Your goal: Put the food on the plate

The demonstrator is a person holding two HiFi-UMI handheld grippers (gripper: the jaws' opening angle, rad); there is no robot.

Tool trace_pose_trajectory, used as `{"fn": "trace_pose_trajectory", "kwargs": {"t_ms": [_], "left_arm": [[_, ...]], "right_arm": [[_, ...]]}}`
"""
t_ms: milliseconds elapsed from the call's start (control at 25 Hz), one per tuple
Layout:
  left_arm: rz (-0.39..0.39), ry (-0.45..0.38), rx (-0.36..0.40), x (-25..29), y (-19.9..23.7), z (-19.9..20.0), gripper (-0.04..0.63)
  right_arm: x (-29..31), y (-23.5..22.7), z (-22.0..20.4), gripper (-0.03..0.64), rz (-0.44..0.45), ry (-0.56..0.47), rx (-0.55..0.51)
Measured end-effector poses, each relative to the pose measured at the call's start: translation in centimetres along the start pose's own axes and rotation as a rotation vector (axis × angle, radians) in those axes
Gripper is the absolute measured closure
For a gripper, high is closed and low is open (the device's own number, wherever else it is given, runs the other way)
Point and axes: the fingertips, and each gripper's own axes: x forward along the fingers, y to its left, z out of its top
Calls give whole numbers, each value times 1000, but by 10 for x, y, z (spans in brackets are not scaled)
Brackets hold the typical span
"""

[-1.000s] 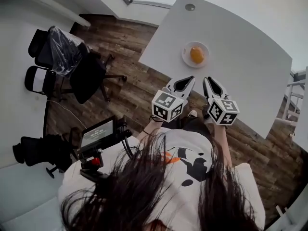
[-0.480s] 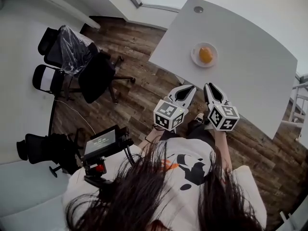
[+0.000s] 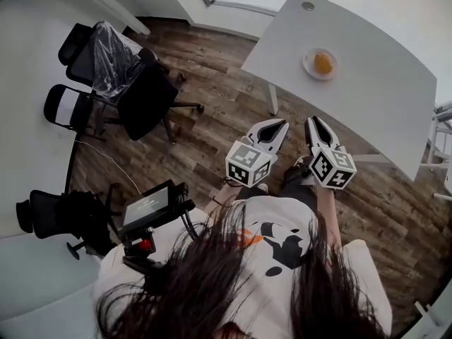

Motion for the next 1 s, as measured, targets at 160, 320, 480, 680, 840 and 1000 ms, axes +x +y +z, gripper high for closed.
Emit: {"fn": "trace_pose_trajectory", "kwargs": {"t_ms": [160,320,480,680,840,1000], "left_arm": [[-22,-8,6,-53,0,-15,589],[-60,-32,-4,-117,-33,-31,589],[-100,-42,2,-126,-48,-39,589],[-141,-51,-7,-124,-61,-37,589],[-150,-46,-12,-123,-65,-39,589],[-117,-54,-42,-123,-55,-34,589]], "right_arm": [[-28,40,-30,541,-35,-23,13],[-92,87,-62,541,-57,-56,1],[-113,96,-75,541,-77,-67,-12],[-125,99,-76,541,-99,-60,-25],[-128,98,-80,541,-106,-46,-24],[-126,103,-79,541,-92,-19,-27]]}}
